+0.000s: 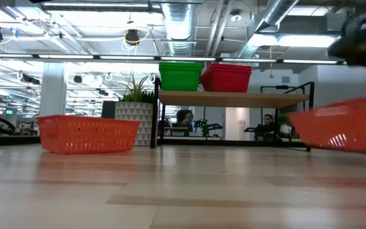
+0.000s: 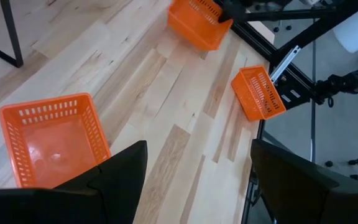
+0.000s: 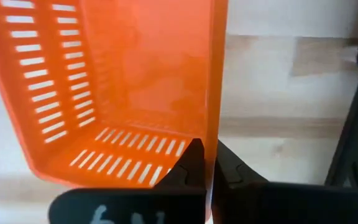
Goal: Stack baskets on shelf by color
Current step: Put the top right orange bin on the shelf
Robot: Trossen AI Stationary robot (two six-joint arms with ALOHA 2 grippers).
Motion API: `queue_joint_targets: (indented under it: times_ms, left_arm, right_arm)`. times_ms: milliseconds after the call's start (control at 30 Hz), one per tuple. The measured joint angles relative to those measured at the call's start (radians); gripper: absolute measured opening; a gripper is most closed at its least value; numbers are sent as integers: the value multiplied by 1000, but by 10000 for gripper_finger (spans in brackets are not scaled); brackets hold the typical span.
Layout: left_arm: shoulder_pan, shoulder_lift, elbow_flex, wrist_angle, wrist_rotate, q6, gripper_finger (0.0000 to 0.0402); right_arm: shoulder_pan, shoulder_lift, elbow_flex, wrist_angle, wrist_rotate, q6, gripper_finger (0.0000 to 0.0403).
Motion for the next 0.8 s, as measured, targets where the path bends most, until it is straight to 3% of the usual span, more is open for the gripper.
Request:
queue_joint_targets:
  times_ms: [200, 433, 600, 800]
  left_arm:
    - [0, 0, 0, 0, -11, 0, 274]
    - [0, 0, 0, 0, -13, -2, 274]
    - [0, 0, 0, 0, -14, -8, 274]
    - [0, 0, 0, -2, -13, -9, 274]
  right_arm:
    - [-21, 0, 251, -169, 77, -171, 5]
    - [-150, -1, 592, -510, 274, -350, 5]
    - [-355, -47, 706, -503, 374, -596, 4]
    - [-679, -102, 722, -465, 359, -881, 4]
